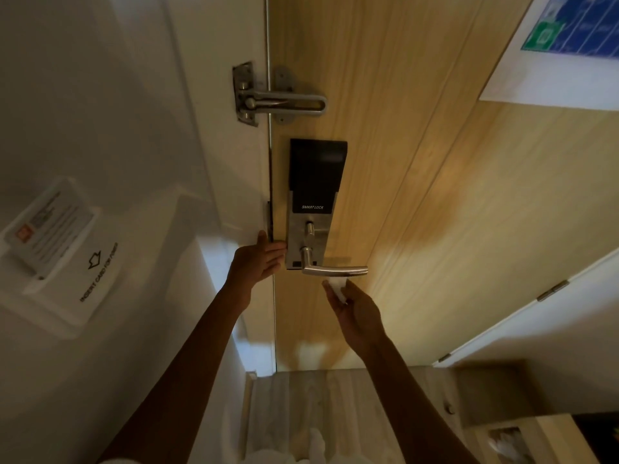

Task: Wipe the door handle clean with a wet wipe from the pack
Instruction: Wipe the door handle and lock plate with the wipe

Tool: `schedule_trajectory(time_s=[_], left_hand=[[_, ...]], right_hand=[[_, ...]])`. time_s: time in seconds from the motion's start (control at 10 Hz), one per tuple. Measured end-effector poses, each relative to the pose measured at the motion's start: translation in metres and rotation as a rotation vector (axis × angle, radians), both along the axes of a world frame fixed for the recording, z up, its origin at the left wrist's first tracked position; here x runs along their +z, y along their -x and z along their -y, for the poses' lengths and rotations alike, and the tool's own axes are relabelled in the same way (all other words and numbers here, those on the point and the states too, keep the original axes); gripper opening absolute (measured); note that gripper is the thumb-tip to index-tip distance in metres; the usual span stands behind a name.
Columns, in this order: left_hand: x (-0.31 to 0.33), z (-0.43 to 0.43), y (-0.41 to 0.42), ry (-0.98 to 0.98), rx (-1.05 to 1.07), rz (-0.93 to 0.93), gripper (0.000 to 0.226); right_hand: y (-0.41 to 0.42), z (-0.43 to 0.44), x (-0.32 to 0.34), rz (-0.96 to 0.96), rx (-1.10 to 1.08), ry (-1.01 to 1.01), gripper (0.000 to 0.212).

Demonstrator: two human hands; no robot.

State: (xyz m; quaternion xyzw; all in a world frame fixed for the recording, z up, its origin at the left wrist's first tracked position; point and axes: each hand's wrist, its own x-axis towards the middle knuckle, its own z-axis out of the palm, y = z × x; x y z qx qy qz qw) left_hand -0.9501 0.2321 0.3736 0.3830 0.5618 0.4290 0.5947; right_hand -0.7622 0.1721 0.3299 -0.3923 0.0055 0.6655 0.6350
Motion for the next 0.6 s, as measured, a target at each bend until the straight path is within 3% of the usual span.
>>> schedule_trajectory(time_s=[0.2, 0.3, 0.4, 0.5, 0.6], left_hand=[[0.005, -0.005, 0.002, -0.021, -0.040, -0.066, 0.054], [0.005, -0.011, 0.005, -0.012, -0.061, -0.086, 0.056], [0.004, -0.014, 0.006, 0.032, -0.072, -0.039, 0.054], [0.004, -0.013, 0.004, 0.046, -0.076, -0.022, 0.054], [0.004, -0.012, 0.002, 0.040, -0.051, -0.031, 0.054]], right_hand=[[0.036, -0.024, -0.004, -0.013, 0.173, -0.091, 0.031], [0.043, -0.031, -0.001, -0.137, 0.210, -0.124, 0.040], [0.042, -0.017, -0.007, -0.245, 0.189, -0.146, 0.035], [0.045, -0.006, -0.012, -0.303, 0.167, -0.147, 0.053], [0.050, -0.017, -0.004, -0.346, 0.137, -0.124, 0.042]])
